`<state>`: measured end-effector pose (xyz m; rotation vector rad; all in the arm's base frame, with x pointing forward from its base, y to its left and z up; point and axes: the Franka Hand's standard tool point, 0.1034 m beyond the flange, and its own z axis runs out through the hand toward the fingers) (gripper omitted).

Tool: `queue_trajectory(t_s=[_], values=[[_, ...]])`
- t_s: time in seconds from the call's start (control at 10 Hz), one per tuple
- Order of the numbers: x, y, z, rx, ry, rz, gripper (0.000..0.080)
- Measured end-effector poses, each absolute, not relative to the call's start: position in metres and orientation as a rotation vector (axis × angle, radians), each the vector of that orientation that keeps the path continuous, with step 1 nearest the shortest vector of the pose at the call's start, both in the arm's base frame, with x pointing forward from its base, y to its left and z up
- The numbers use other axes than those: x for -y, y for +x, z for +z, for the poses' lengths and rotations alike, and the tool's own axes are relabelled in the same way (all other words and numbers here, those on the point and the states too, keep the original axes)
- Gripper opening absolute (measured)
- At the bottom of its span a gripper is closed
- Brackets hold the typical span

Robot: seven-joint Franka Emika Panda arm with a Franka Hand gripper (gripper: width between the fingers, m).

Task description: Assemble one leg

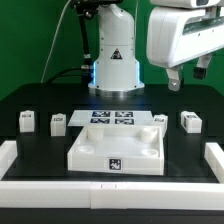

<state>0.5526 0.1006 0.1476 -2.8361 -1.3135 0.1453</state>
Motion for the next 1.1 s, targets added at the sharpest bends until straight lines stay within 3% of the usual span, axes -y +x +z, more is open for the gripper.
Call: queue_trajectory(t_s=[0.8, 1.1], values=[[-0.101, 0.554, 0.146, 1.347, -2.828, 0.096, 0.0650], [-0.088, 0.498, 0.113, 1.614, -2.715, -0.069, 0.0650]])
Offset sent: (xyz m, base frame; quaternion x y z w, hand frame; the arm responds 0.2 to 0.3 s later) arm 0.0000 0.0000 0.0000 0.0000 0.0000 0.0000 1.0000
